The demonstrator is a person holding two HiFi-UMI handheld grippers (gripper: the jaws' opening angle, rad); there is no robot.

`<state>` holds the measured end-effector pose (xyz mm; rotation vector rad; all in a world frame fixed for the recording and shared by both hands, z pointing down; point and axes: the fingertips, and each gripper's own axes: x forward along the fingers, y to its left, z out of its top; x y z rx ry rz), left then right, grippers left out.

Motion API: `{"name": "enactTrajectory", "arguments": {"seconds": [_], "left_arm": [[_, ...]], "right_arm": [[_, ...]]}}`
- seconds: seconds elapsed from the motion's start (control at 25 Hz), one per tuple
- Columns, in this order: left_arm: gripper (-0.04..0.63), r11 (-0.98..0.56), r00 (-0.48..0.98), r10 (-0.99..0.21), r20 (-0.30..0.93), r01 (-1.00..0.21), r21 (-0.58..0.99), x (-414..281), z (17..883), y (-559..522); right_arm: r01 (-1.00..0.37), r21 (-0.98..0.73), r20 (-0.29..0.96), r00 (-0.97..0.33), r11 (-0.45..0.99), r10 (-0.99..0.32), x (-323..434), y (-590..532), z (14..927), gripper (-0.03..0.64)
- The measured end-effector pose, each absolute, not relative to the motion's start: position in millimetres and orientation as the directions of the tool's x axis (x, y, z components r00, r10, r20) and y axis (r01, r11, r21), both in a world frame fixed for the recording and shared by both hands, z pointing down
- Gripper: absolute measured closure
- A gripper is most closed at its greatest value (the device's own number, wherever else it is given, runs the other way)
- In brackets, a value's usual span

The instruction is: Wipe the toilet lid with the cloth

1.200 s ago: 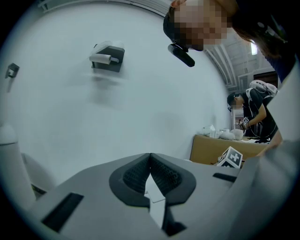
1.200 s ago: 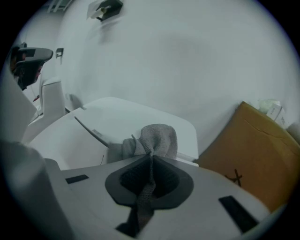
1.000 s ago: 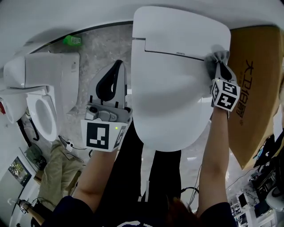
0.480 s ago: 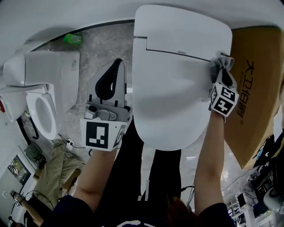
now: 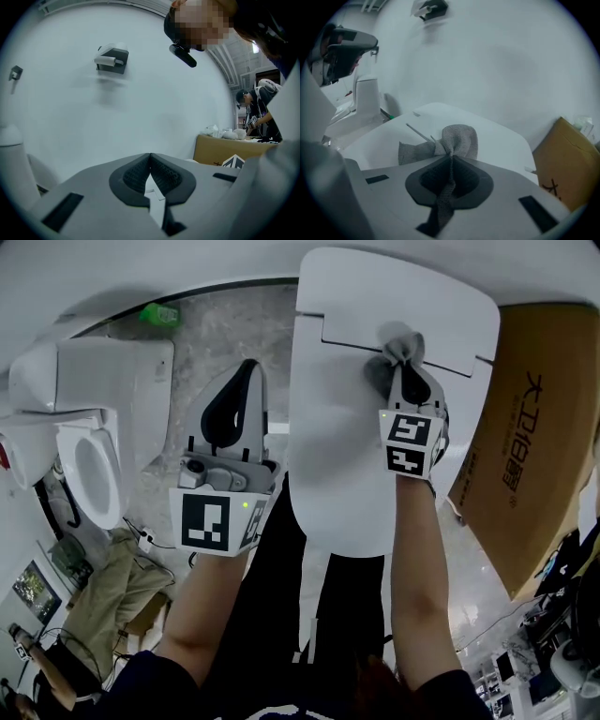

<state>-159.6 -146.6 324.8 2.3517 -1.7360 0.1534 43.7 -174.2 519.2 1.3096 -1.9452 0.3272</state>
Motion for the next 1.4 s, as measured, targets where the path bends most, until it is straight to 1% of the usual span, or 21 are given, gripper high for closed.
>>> {"name": "enactTrajectory", "arguments": {"seconds": [0.36,0.52,0.64,0.76,0.88,1.08,1.24,1.4], "left_arm": [[0.575,-0.246,0.262,-0.941,0.215,-0.964,0.099,-184.3,325.5,-137.5],[0.575,-0.238,0.253,-0.941,0.224,-0.967,0.092,-194.0,329.9,-132.6],[0.575,-0.244,0.257,-0.938,0.234,-0.966,0.081,-197.1,333.7,-129.4],[0.575,-0.224,0.241,-0.944,0.225,-0.97,0.1,-195.7,331.3,-132.8],[0.575,-0.22,0.239,-0.948,0.21,-0.969,0.112,-189.8,327.5,-134.6],[0.575,-0.241,0.263,-0.944,0.202,-0.963,0.124,-171.3,325.9,-136.0],[0.575,-0.249,0.272,-0.941,0.202,-0.96,0.132,-157.2,327.6,-134.9],[0.575,-0.268,0.291,-0.933,0.21,-0.954,0.134,-142.7,331.7,-132.2]], "right_arm": [[-0.745,0.179,0.691,-0.369,0.643,-0.621,-84.4,-163.7,514.9,0.583],[-0.659,0.183,0.696,-0.437,0.73,-0.57,-120.8,-153.4,515.3,0.583],[-0.602,0.187,0.698,-0.474,0.776,-0.536,-128.1,-142.2,515.8,0.583],[-0.609,0.184,0.697,-0.472,0.772,-0.539,-111.9,-136.4,516.2,0.583],[-0.67,0.178,0.695,-0.433,0.721,-0.574,-75.7,-133.5,517.3,0.583],[-0.783,0.172,0.704,-0.327,0.597,-0.631,7.4,-133.8,518.5,0.583],[-0.879,0.157,0.707,-0.218,0.451,-0.672,77.9,-133.8,519.0,0.583],[-0.925,0.165,0.703,-0.133,0.343,-0.699,132.0,-128.4,522.1,0.583]]}}
